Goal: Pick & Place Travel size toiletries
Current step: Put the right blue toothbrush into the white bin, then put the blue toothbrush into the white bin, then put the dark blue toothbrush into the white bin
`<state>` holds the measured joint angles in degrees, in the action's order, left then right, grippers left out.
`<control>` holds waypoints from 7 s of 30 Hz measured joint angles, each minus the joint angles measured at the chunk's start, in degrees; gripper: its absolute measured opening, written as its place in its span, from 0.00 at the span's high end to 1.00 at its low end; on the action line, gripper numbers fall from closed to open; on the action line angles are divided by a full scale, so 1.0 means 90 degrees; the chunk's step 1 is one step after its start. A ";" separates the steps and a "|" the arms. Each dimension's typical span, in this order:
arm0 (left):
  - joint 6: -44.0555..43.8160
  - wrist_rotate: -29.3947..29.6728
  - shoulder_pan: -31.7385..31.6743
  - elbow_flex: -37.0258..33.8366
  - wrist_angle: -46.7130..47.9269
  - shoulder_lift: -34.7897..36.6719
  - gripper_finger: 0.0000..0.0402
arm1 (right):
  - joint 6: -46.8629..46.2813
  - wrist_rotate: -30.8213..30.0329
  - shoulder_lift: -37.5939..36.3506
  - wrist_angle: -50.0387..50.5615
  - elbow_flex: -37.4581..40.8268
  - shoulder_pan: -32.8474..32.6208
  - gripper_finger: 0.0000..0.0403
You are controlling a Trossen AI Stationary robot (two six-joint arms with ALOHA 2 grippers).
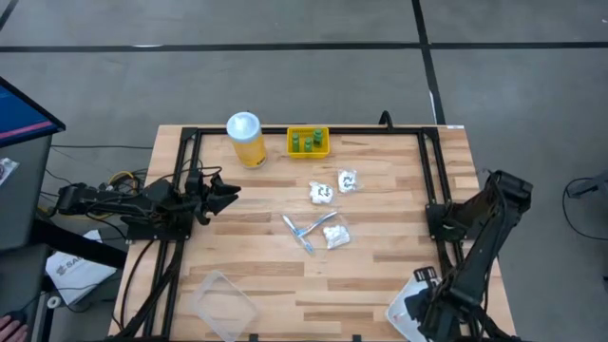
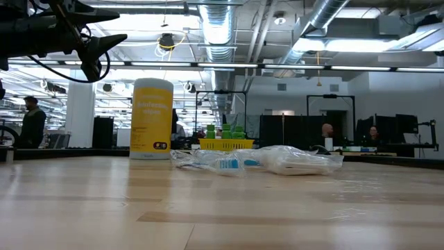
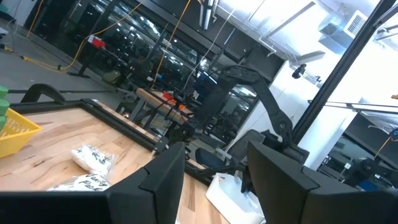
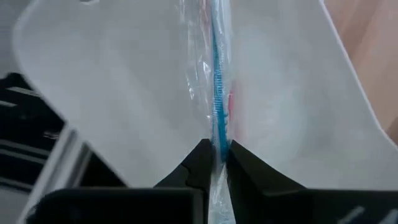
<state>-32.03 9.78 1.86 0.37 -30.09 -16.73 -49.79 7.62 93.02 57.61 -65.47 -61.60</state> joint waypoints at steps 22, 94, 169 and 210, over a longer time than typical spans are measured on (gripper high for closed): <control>0.0000 0.0000 0.0000 0.0001 0.0000 0.0000 0.57 | 0.0698 -0.0005 0.0215 -0.0149 0.0017 0.0120 0.71; 0.0001 0.0000 0.0000 0.0000 0.0000 0.0002 0.57 | 0.8309 -0.0497 0.4243 -0.0667 -0.4159 0.6581 0.93; 0.0000 0.0002 -0.0001 0.0001 0.0002 0.0002 0.57 | 0.2437 -0.1185 0.0968 -0.0004 -0.0898 -0.0375 0.88; 0.0002 0.0002 0.0001 -0.0001 0.0000 0.0000 0.57 | 0.2412 -0.1974 -0.0276 -0.0236 -0.2223 0.3704 0.41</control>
<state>-32.01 9.80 1.87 0.36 -30.09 -16.73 -28.08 -10.15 90.53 55.48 -85.48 -28.27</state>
